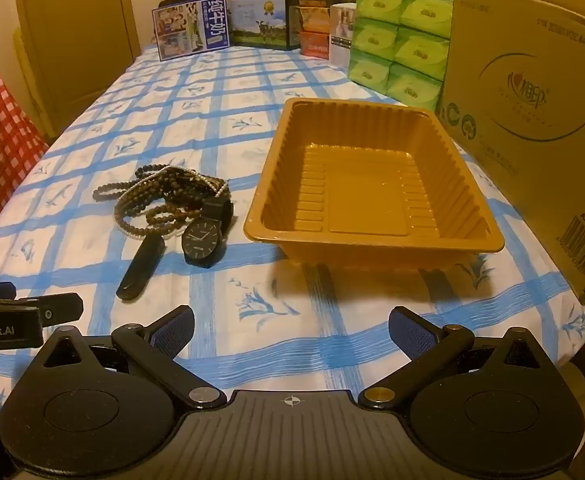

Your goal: Organize jewelry

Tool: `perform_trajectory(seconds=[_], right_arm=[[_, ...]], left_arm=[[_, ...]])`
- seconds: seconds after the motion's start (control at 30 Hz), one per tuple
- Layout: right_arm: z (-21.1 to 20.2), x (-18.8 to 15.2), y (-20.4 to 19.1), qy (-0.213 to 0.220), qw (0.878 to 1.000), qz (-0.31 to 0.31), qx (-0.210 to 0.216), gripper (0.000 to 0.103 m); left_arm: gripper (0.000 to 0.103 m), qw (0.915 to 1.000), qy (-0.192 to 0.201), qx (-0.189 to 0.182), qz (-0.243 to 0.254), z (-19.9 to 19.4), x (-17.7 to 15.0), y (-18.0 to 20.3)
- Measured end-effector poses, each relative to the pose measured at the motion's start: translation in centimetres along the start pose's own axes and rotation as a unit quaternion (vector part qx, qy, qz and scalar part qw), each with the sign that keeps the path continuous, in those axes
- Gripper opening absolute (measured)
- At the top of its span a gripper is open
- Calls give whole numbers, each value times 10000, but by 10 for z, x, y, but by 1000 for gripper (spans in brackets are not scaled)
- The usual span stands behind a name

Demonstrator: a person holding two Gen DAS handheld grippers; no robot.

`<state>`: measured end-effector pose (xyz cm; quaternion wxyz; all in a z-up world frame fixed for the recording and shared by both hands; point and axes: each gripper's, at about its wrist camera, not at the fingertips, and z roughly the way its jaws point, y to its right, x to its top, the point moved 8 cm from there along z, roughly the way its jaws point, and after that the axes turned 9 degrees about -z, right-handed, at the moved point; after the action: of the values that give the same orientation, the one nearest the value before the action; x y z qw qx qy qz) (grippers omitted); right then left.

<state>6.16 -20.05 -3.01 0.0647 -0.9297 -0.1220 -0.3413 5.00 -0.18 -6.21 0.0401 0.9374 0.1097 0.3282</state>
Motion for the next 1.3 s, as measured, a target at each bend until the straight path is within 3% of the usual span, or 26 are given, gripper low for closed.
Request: perform_trajectory(seconds=[0.1,0.33,1.3], right_arm=[[0,0,-1,15,10000,-1,-8,103],[0,1,-1,4,10000,-30,-26,103],[0,1,-1,12,10000,-11,-20,103]], left_arm=[[99,9999,62,18,126,-1,0,6],[98,9998,10,-180,-130,-3,3,-3],[98,9999,59,-99,-21,-5,3,2]])
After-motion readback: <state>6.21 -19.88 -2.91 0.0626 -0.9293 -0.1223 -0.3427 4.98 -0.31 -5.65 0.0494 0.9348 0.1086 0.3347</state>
